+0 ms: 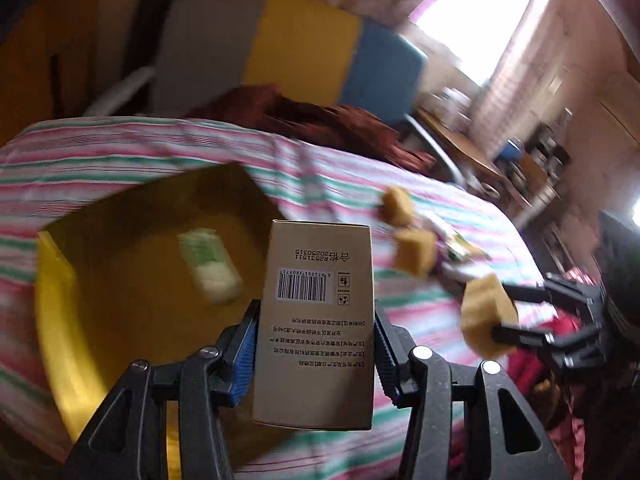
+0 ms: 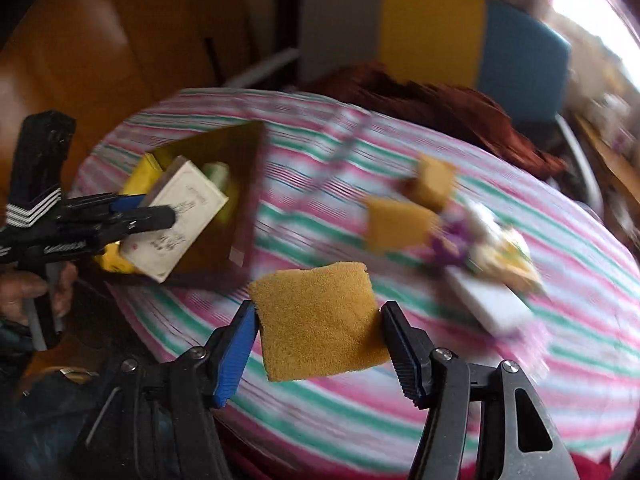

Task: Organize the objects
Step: 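Place the beige box in the tray with the left gripper while the right drops the sponge in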

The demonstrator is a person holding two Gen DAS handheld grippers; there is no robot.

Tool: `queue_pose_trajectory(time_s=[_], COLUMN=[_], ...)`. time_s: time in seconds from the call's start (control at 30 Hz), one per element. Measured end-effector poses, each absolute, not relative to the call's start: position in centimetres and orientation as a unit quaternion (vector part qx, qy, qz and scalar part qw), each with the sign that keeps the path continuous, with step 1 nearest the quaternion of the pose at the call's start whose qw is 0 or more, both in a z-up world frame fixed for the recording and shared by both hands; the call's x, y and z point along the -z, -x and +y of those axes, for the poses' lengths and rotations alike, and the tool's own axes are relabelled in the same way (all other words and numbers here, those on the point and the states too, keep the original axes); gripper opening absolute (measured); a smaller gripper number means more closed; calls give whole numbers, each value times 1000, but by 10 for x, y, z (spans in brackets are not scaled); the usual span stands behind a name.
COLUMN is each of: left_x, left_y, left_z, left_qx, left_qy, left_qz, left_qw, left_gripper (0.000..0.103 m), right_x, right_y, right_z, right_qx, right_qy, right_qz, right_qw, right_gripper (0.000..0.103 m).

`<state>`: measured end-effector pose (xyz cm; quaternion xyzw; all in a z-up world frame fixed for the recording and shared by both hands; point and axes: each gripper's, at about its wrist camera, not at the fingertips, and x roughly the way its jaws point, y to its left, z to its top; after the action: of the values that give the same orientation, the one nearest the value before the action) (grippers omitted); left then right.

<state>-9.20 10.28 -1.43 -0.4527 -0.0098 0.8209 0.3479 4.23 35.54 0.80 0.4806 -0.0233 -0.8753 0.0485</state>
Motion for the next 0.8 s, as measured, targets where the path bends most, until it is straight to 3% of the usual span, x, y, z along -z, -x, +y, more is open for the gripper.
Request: queue_pose_trajectory(time_s=[0.43, 0.5, 0.53, 0.57, 0.63, 0.8], left_x=[37, 42, 46, 47, 49, 40], left_y=[195, 210, 217, 220, 223, 206], left_z=[14, 4, 1, -4, -12, -28], left_qx=[-855, -861, -864, -865, -868, -881], left_qy=[474, 473, 477, 477, 474, 452], left_qz=[-28, -33, -29, -30, -38, -50], left_qw=[208, 182, 162, 151, 142, 129], left_gripper=[51, 55, 62, 68, 68, 69], right_x=[38, 46, 52, 57, 66, 74], right_y=[53, 60, 63, 65, 67, 61], right_z=[200, 183, 173, 162, 147, 135], right_qx=[849, 843, 837, 830, 821, 819], right_qy=[-490, -497, -501, -506, -511, -514], right_qz=[-39, -36, -37, -38, -40, -24], right_qw=[192, 204, 216, 232, 251, 253], right_gripper=[63, 66, 66, 70, 81, 90])
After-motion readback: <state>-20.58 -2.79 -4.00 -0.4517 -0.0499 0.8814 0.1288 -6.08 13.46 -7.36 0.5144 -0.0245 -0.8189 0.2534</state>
